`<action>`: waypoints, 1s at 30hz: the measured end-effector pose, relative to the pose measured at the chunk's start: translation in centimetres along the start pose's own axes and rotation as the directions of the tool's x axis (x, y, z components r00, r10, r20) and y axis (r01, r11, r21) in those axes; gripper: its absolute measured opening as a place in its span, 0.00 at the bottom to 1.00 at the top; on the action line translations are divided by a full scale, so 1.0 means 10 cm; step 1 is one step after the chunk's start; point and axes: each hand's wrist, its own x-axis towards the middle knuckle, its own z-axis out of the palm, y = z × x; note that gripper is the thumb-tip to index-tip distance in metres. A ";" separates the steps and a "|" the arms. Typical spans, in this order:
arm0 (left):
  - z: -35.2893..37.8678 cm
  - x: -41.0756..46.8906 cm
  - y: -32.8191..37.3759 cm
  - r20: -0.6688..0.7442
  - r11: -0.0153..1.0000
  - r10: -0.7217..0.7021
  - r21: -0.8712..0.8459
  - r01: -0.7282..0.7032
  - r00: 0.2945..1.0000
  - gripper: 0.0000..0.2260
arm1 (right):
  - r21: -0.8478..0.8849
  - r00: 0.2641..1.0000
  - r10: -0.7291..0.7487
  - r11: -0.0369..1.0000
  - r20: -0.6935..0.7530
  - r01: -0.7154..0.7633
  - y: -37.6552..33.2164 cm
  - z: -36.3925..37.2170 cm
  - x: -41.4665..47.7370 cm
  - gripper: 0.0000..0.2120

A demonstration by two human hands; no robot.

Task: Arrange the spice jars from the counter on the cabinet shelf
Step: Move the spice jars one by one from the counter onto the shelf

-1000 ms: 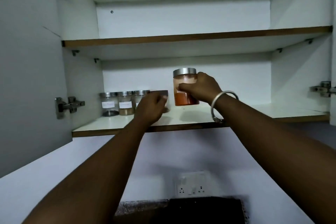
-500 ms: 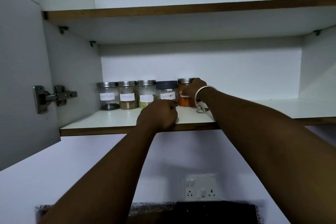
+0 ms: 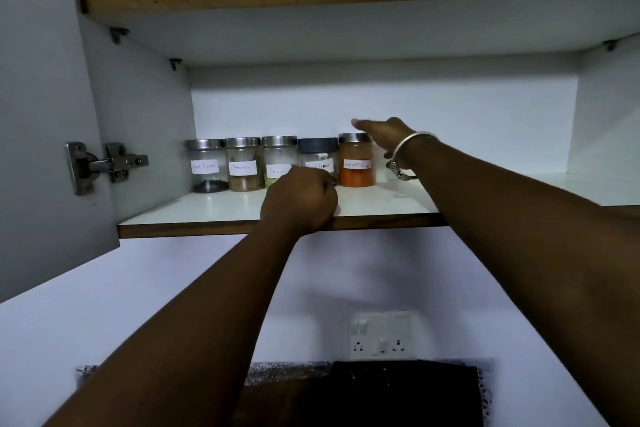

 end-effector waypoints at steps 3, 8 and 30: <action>-0.01 -0.02 0.01 -0.049 1.000 0.015 0.017 -0.014 0.999 0.11 | 0.039 1.000 0.022 0.999 0.021 -0.023 -0.17 -0.24 -0.34 0.39; -0.20 -0.21 0.15 0.021 0.999 0.035 -0.037 -0.034 0.999 0.12 | 0.049 0.992 -0.120 0.992 0.029 0.118 -0.19 -0.32 -1.38 0.30; 1.72 -4.86 0.59 0.790 0.898 0.004 -0.272 0.345 0.613 0.31 | -0.717 0.847 0.457 0.683 0.273 -0.138 3.83 0.89 -5.03 0.26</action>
